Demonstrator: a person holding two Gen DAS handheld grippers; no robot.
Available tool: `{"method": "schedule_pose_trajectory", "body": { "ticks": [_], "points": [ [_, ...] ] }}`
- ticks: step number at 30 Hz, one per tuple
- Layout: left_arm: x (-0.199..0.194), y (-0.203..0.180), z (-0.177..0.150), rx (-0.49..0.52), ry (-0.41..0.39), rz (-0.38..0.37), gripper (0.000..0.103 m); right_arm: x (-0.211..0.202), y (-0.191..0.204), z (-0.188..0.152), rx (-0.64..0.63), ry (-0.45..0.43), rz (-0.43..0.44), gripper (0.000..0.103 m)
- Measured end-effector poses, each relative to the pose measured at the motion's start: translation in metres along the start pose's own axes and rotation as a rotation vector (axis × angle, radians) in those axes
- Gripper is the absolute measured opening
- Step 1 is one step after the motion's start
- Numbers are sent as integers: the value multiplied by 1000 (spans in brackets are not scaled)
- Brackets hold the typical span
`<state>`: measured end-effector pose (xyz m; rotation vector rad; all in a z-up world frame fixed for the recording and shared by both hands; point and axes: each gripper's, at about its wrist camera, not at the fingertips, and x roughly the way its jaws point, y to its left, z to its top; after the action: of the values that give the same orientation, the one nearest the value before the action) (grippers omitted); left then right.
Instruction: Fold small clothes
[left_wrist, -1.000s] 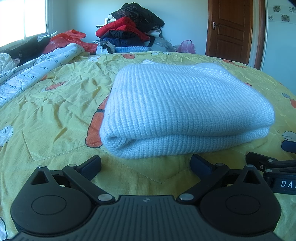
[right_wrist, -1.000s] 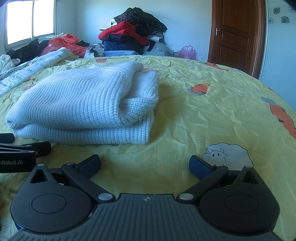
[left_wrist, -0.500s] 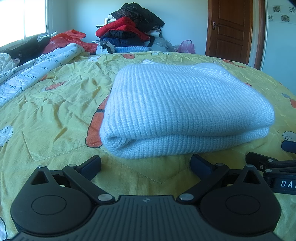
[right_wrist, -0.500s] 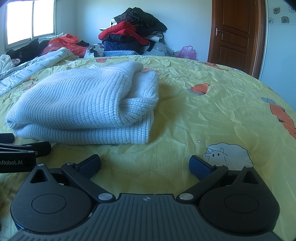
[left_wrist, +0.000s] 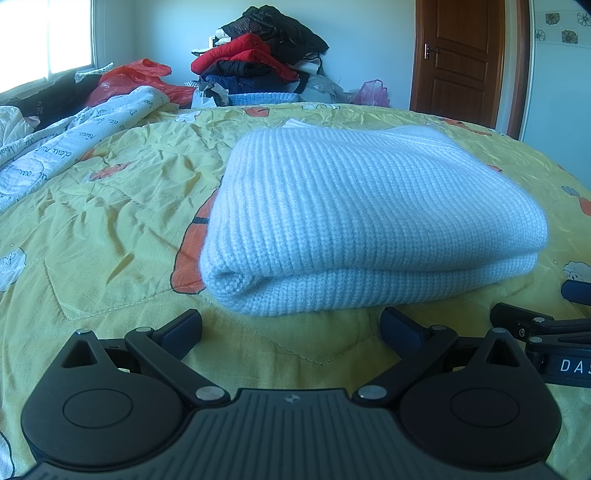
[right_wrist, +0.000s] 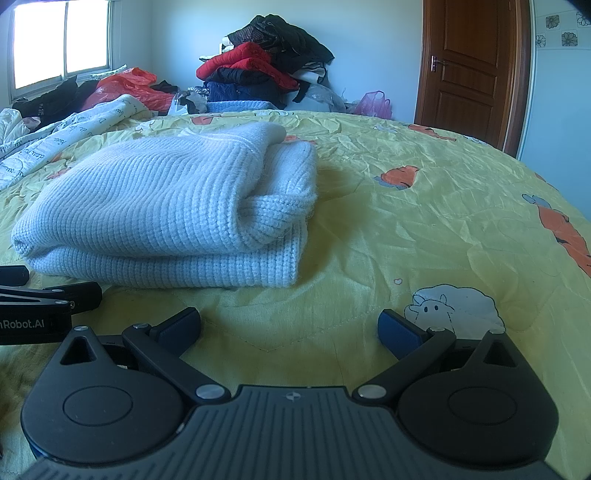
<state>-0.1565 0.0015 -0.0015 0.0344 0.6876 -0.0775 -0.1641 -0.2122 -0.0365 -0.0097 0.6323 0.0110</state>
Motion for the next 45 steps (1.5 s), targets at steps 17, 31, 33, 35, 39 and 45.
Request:
{"method": "schedule_pose_trajectory", "body": {
  "ticks": [17,31,33,35,39,45],
  "points": [
    [1,1,5,11,24,-15,103,0,0,0,0,1,0,103],
    [-4,3,9,13,95,-40,103,-3,-4,2,-22,32,49,103],
    [-6,2,9,9,111,-34,103,-3,-4,4,-39,48,79,103],
    [-8,1,7,8,116,-32,103,-6,-3,3,-40,48,88,103],
    [-13,-3,6,7,135,-28,103,-9,4,1,-34,56,68,103],
    [-35,-5,6,11,129,-26,103,-26,14,5,36,137,-25,103]
  ]
}}
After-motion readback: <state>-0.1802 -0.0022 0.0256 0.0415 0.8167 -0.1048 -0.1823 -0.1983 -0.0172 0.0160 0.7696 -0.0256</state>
